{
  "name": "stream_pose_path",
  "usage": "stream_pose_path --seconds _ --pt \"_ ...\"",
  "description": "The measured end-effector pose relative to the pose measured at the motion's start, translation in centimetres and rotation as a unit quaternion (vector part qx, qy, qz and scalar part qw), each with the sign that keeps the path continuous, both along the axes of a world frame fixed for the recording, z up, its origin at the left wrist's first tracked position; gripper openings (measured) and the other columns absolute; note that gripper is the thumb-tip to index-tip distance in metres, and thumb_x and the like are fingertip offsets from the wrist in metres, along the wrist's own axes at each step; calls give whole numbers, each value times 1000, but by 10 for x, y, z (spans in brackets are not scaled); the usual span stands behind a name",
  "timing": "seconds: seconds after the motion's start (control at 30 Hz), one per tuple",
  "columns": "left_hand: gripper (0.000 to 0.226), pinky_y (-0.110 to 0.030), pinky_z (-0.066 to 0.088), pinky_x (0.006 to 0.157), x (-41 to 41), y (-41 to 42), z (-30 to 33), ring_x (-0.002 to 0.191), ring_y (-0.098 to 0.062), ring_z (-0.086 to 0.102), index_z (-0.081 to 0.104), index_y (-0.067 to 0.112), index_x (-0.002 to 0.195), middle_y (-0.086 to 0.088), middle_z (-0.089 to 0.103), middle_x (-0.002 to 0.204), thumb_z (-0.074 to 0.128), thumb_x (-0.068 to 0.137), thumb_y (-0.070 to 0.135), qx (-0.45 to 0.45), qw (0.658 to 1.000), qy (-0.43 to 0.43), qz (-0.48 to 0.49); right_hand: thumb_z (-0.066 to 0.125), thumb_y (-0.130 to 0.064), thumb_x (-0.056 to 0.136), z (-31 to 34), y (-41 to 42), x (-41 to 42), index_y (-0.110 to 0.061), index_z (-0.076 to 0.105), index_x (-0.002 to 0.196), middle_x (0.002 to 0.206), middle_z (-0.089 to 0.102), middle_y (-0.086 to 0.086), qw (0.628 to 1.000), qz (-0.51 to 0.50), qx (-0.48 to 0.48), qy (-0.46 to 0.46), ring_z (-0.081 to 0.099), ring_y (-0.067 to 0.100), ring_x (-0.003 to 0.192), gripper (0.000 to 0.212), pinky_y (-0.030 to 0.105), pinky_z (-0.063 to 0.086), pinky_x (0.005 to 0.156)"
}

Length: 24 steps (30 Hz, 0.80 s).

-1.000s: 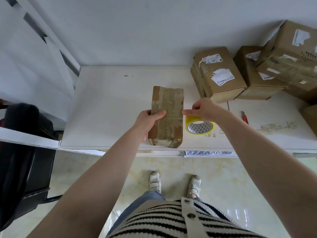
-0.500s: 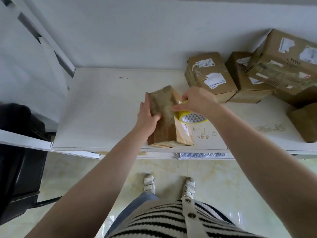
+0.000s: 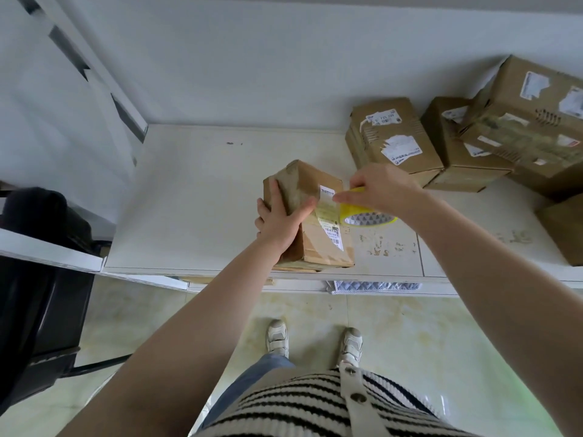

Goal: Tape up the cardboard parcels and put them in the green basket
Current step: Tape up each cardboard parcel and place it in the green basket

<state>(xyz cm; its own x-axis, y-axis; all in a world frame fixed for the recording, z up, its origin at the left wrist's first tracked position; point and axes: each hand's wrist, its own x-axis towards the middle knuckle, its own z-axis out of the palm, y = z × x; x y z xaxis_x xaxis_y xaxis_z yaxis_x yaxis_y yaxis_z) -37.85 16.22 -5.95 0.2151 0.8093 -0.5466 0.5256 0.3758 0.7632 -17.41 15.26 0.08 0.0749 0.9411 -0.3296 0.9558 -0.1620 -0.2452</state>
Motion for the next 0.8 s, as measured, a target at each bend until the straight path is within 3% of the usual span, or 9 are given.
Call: stream_pose_path --seconds 0.17,0.23,0.27,0.37,0.47,0.53,0.6,0.7,0.8 --pt "97 -44 37 113 -30 9 -12 138 -20 41 9 43 154 2 37 152 66 77 63 -37 989 -136 45 63 -63 82 -6 -5 -15 -26 62 63 56 55 -9 988 -57 25 140 53 4 55 41 22 37 48" --pt "71 -22 53 91 -43 14 -18 110 0 62 29 32 151 15 62 124 63 91 48 -31 987 -150 40 62 -60 84 -9 -1 -32 -20 67 73 65 60 -5 987 -49 40 150 57 12 63 42 28 42 54" --pt "56 -22 55 85 -48 17 -22 101 0 66 41 27 145 14 67 115 60 94 42 -30 988 -146 43 61 -62 84 -10 3 -43 -18 66 73 66 59 -3 989 -43 46 132 57 16 64 45 28 40 55" --pt "31 -37 56 89 -58 16 -33 104 -20 68 61 20 120 -2 71 109 52 99 40 -32 988 -135 61 53 -69 83 -12 17 -75 -22 50 63 64 49 -8 997 -11 60 44 47 11 59 52 25 28 49" --pt "24 -8 50 57 -63 12 -37 79 10 66 62 27 110 17 68 90 48 100 43 -25 986 -136 91 46 -71 86 -15 26 -93 -27 53 78 76 52 -9 997 31 64 -1 49 14 69 45 23 23 49" --pt "20 -2 42 49 -65 11 -38 66 22 59 60 35 106 27 62 85 45 100 47 -17 988 -124 93 47 -72 84 -13 29 -92 -30 55 75 77 55 -8 998 30 61 0 51 17 73 44 23 24 49" --pt "23 -3 43 53 -64 12 -41 74 17 61 61 34 108 25 64 91 43 101 47 -10 990 -116 84 49 -75 80 -10 26 -83 -28 54 70 69 52 -10 998 19 57 0 52 17 70 48 23 25 49" --pt "28 -5 44 62 -62 12 -44 84 14 57 62 26 113 19 65 98 43 102 43 10 991 -111 71 51 -76 80 -9 19 -69 -28 63 91 74 53 -9 997 24 47 -58 54 16 72 50 23 28 50" --pt "33 -19 43 79 -59 12 -46 97 -1 59 62 23 119 10 65 108 42 102 44 13 992 -109 60 55 -79 75 -7 18 -61 -27 51 71 66 50 -12 998 -4 21 -66 50 12 64 51 22 27 49"
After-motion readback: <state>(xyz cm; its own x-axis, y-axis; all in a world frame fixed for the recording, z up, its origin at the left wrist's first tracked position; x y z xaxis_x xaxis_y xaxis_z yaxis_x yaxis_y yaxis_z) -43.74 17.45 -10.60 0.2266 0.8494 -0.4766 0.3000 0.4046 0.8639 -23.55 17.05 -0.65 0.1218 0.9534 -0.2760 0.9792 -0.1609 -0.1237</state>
